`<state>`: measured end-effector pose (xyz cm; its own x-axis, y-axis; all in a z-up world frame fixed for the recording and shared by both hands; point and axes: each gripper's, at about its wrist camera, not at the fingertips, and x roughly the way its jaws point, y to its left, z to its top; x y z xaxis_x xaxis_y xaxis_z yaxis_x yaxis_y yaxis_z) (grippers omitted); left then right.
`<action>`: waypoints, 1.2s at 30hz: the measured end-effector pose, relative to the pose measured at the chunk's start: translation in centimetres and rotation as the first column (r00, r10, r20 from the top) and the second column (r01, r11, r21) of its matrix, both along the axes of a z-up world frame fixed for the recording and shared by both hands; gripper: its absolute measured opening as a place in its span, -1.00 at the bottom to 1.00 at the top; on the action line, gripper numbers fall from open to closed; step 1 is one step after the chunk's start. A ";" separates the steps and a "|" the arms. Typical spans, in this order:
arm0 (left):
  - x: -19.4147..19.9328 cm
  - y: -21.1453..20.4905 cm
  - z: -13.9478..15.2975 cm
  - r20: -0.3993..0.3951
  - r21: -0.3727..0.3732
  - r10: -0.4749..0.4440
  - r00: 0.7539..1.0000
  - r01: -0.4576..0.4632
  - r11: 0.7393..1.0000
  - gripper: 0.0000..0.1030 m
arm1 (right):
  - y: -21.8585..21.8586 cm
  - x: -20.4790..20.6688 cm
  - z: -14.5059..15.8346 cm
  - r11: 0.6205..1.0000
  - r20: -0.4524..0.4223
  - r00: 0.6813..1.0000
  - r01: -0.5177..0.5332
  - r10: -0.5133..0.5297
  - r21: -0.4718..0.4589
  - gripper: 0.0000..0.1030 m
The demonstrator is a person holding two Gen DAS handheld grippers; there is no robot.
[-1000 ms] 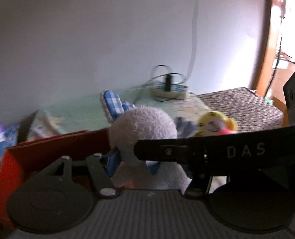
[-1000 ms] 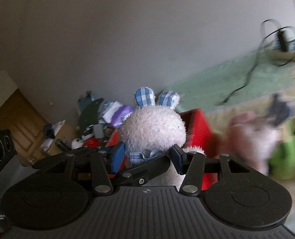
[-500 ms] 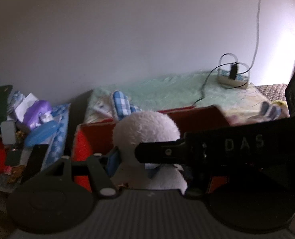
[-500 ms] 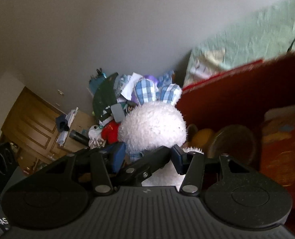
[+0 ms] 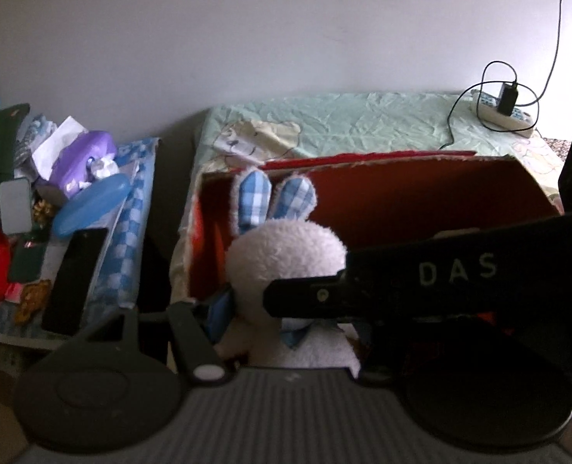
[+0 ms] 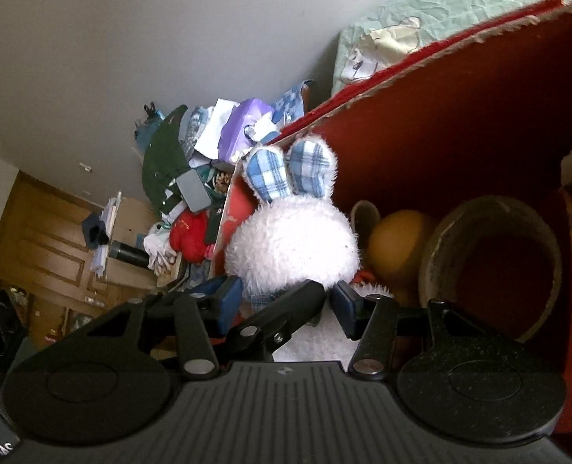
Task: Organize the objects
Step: 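Carry the white bunny into the red box and open the right tool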
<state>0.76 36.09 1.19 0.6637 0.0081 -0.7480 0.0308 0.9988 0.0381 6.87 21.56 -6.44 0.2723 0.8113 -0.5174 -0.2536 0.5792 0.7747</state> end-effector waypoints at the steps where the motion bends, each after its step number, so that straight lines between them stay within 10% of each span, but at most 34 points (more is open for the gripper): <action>1: -0.1 0.1 0.0 0.002 0.000 0.003 1.000 -0.003 1.000 0.23 | 0.1 0.1 0.0 1.000 -0.007 1.000 0.000 0.000 -0.006 0.13; 17: -1.2 0.2 0.8 0.013 0.042 0.042 0.999 -0.043 0.998 0.48 | -0.6 0.4 -0.2 0.997 -0.087 0.994 -0.069 0.072 0.028 0.17; 36: -3.1 -2.2 3.2 0.059 0.096 0.062 0.996 -0.068 0.993 0.60 | -5.1 -3.5 4.0 0.998 0.104 0.993 0.059 -0.062 0.031 0.15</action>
